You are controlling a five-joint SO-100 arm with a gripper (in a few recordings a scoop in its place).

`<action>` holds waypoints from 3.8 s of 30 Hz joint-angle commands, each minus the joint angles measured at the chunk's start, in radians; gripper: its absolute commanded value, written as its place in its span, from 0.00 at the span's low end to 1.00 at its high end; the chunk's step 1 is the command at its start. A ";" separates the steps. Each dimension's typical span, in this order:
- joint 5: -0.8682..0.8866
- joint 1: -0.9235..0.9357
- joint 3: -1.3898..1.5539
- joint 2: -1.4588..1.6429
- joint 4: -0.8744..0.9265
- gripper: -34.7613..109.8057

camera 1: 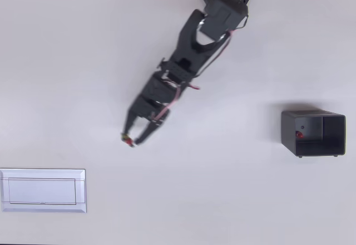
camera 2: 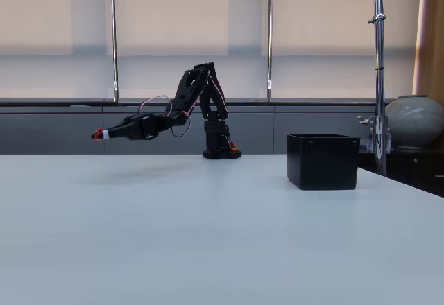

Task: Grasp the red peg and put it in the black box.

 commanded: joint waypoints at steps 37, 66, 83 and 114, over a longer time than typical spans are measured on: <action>0.034 -0.986 -0.115 -0.067 -0.225 0.24; 0.052 -1.012 -0.017 0.043 -0.235 0.41; -0.005 -0.965 -0.178 -0.253 -0.201 0.25; 0.020 -0.518 -0.805 -1.810 1.868 0.24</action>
